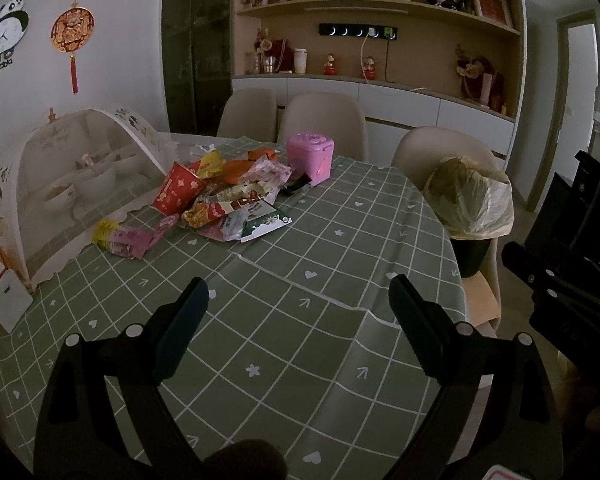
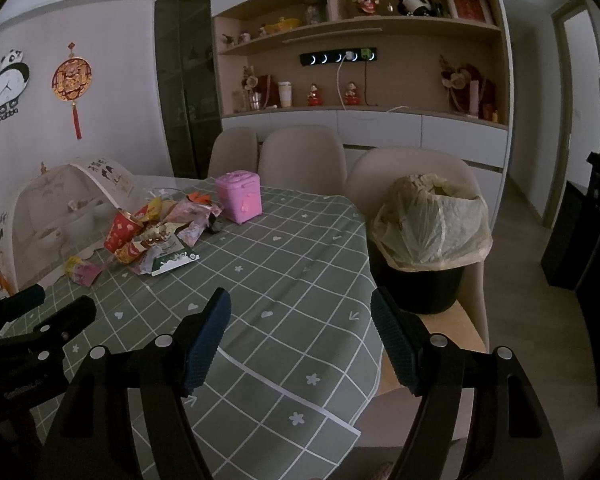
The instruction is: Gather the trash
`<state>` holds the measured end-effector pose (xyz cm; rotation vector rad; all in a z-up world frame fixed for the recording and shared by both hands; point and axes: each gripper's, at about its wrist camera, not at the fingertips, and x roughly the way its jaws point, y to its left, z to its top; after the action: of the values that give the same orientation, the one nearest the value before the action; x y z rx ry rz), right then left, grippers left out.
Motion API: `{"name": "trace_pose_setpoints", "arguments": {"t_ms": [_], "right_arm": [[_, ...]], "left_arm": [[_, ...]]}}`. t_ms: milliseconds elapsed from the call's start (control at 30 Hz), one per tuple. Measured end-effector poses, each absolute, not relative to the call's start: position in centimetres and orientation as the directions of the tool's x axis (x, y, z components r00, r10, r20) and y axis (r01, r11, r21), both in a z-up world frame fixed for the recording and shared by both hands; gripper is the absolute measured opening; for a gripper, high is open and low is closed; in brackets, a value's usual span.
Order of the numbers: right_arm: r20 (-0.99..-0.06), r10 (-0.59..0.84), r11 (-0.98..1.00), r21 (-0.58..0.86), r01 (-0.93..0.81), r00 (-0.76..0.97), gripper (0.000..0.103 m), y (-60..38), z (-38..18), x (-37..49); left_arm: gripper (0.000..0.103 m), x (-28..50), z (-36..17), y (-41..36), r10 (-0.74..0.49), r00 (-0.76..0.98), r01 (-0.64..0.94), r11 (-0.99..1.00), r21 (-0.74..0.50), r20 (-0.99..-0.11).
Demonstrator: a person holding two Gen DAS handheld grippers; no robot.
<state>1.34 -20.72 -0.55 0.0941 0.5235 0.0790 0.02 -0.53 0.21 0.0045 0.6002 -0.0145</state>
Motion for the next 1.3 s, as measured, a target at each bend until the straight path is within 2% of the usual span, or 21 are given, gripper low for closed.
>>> {"name": "trace_pose_setpoints", "arguments": {"t_ms": [1300], "right_arm": [[-0.498, 0.108, 0.991, 0.121, -0.054, 0.861, 0.069, -20.68, -0.93, 1.09]], "left_arm": [[0.087, -0.28, 0.88, -0.44, -0.013, 0.831, 0.012, 1.000, -0.005, -0.556]]}}
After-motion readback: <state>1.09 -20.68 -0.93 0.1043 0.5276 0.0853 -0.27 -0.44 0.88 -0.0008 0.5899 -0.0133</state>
